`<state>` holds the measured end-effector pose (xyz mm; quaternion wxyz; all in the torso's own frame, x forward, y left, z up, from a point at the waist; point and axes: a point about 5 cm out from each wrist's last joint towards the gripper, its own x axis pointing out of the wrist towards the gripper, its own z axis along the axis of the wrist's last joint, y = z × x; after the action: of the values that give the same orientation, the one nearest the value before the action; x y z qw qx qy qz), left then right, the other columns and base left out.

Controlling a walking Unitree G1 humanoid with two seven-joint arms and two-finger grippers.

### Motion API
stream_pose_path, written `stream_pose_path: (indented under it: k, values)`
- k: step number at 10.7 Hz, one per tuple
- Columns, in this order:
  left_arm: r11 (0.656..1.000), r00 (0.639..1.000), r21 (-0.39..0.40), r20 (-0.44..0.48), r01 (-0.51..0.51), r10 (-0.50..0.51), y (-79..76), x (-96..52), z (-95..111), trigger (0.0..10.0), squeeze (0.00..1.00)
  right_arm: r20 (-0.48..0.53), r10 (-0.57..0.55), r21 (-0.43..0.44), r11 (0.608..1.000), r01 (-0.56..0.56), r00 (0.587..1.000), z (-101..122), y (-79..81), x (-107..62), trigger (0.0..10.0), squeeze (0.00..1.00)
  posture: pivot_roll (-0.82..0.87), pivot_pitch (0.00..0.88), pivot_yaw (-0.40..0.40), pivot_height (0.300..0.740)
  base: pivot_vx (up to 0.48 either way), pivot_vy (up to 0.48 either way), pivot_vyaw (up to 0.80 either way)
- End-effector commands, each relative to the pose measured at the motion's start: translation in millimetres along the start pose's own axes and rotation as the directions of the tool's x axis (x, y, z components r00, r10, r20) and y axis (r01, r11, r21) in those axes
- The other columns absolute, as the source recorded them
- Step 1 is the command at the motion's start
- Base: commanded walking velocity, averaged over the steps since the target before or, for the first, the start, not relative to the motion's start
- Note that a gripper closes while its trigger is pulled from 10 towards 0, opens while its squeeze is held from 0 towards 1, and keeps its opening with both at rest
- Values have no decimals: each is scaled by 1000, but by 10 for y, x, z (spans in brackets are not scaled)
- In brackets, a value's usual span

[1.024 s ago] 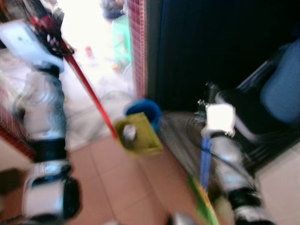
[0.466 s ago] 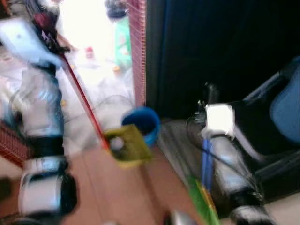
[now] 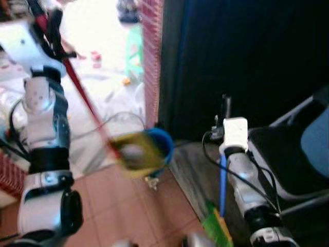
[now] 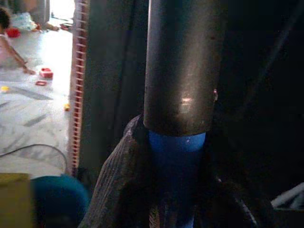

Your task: Sweep floor

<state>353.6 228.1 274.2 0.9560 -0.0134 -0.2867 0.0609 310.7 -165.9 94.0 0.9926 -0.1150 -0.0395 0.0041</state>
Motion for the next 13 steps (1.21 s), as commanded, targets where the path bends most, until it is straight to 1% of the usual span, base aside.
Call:
stream_pose_path:
  k: [1,2,3,5,6,8,9,10,11,12,13]
  values:
    - [999,995,-31,98,18,-15,-106,82,184,10000,0,36,-15,-32,999,17,999,73,-103,33,10000,0,-56,0,9,740,446,0,0]
    - [1000,995,-17,102,22,-20,-115,83,190,10000,0,36,-16,-32,999,17,999,73,-108,34,10000,0,-56,0,8,740,450,0,0]
    - [1000,994,18,105,18,-20,-121,77,189,10000,0,35,-17,-32,999,18,999,73,-110,34,10000,0,-58,0,7,740,446,0,0]
    - [996,991,84,125,41,-52,-163,70,199,10000,0,33,-18,-34,999,19,999,70,-112,30,10000,0,-58,0,7,740,0,0,0]
    - [993,989,112,136,36,-51,-163,68,213,10000,0,32,-18,-33,999,19,999,66,-112,27,10000,0,-58,0,7,740,0,0,0]
    - [991,989,129,140,38,-56,-182,66,216,10000,0,31,-19,-33,999,20,999,64,-117,27,10000,0,-59,0,6,740,0,0,0]
    - [986,987,156,143,56,-79,-233,46,201,10000,0,30,-19,-35,999,20,999,66,-122,33,10000,0,-59,0,3,740,0,0,0]
    - [982,985,175,141,69,-94,-256,28,189,10000,0,28,-20,-36,999,21,999,58,-127,28,10000,0,-59,0,3,740,0,0,0]
    - [973,983,220,149,75,-109,-269,12,176,10000,0,24,-22,-38,999,23,999,51,-135,25,10000,0,-60,0,3,740,0,0,0]
    - [968,982,239,152,77,-115,-277,12,173,10000,0,22,-25,-37,999,25,999,47,-142,24,10000,0,-63,0,4,740,0,0,0]
    - [968,981,237,153,78,-116,-283,15,171,10000,0,22,-25,-38,999,26,999,49,-142,27,10000,0,-63,0,5,740,0,0,0]
